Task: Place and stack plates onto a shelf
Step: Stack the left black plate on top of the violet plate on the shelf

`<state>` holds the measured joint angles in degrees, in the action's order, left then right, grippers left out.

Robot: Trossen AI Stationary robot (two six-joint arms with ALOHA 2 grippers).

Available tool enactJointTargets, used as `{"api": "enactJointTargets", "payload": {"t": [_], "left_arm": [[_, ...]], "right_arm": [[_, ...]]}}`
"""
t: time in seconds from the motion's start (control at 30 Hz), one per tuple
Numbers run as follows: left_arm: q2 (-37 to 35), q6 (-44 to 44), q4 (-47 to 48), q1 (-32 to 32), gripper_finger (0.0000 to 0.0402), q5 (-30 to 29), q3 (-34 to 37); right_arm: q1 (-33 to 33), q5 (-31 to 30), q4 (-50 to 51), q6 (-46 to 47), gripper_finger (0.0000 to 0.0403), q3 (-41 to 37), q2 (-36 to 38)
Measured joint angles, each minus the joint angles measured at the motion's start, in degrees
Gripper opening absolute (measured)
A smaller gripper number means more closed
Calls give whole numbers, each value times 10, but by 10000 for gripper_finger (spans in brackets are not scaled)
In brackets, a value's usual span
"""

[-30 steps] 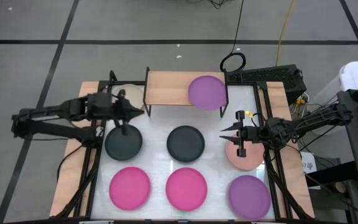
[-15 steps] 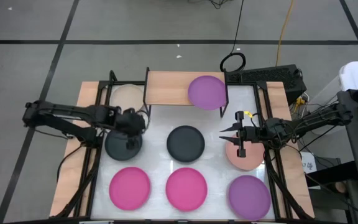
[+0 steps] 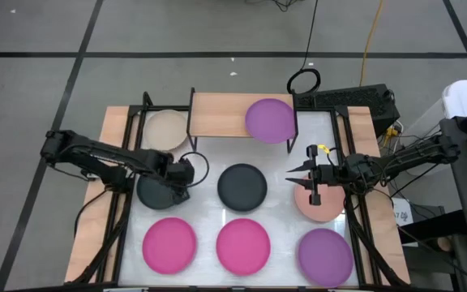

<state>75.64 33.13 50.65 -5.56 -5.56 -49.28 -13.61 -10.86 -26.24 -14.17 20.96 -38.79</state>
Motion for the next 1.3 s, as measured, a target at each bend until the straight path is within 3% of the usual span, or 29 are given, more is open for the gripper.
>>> {"api": "enactJointTargets", "payload": {"t": [0.43, 0.73, 0.83, 1.03, 1.3], "left_arm": [[123, 167, -12, -33, 177, 0, 0], [164, 191, -9, -33, 172, 1, 0], [169, 184, -8, -33, 139, 8, 0], [159, 169, 12, -33, 25, 30, -2], [122, 110, 128, -56, 10, 67, -117]], "right_arm": [[0, 0, 1, 0, 84, 0, 0], [0, 0, 13, 15, 84, 0, 0], [0, 0, 15, 18, 84, 0, 0], [0, 0, 14, 22, 84, 0, 0], [0, 0, 7, 21, 84, 0, 0]]}}
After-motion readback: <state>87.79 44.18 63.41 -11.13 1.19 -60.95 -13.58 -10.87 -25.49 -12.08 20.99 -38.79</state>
